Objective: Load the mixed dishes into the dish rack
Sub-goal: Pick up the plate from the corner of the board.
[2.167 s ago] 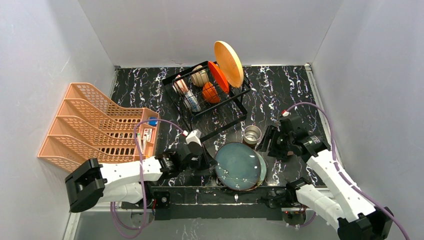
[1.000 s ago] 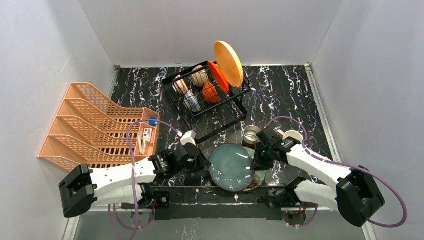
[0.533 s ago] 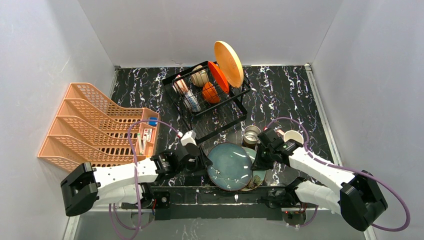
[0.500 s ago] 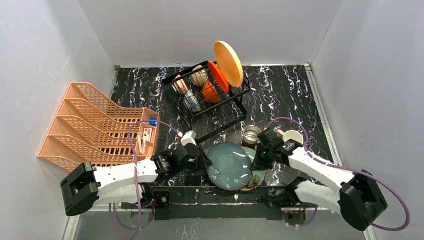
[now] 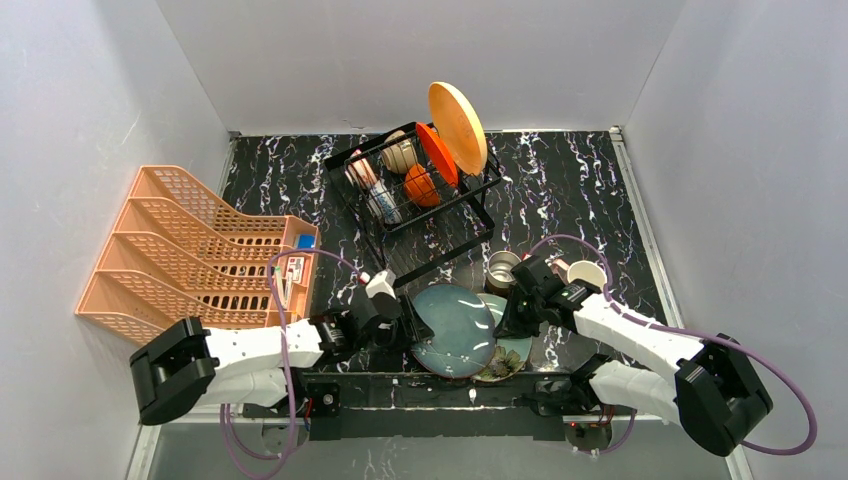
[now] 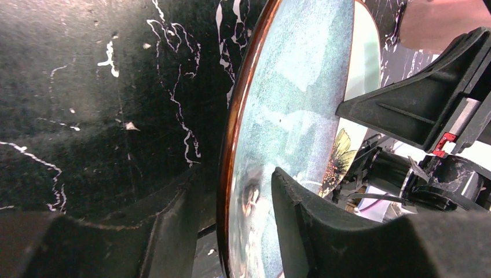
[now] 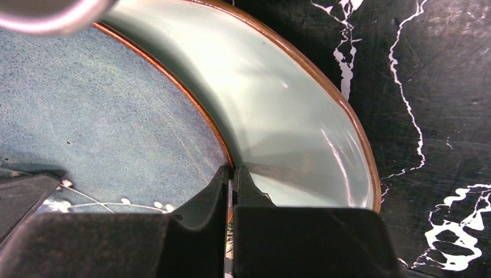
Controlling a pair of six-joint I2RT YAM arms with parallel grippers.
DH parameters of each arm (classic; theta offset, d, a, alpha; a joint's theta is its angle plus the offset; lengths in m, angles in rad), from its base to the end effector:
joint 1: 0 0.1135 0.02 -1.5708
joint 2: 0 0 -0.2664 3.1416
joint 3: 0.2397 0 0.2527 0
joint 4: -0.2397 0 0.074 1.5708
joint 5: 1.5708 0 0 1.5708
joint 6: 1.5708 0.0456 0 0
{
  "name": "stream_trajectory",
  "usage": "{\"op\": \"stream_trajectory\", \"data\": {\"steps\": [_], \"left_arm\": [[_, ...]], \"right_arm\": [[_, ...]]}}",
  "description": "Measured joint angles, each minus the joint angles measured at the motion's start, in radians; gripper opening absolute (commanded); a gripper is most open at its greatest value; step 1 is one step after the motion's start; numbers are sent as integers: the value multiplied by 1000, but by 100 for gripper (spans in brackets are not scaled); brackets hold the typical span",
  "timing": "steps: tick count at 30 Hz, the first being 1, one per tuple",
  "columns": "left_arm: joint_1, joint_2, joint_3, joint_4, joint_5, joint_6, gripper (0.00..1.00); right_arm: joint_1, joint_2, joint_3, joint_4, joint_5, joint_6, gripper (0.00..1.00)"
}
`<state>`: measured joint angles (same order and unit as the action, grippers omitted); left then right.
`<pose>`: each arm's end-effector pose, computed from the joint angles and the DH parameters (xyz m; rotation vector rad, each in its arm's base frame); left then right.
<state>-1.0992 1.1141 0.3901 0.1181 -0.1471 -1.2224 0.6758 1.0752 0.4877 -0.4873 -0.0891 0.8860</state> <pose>0.1077 -0.1966 0.1671 -0.2414 2.4024 -1.0880 0.1439 0.1206 0.1567 0.2616 2.7799 0.5861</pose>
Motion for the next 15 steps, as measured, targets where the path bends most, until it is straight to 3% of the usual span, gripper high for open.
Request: {"op": "stream_trajectory", "data": {"steps": [9,15], "left_arm": [[4,31,-9,117,34,-21,0],[3,22,-12,132,35,-15,0]], "right_arm": [[0,0,-3,-8,13,1,1],[1,-2,-3,-11,19,2,1]]}}
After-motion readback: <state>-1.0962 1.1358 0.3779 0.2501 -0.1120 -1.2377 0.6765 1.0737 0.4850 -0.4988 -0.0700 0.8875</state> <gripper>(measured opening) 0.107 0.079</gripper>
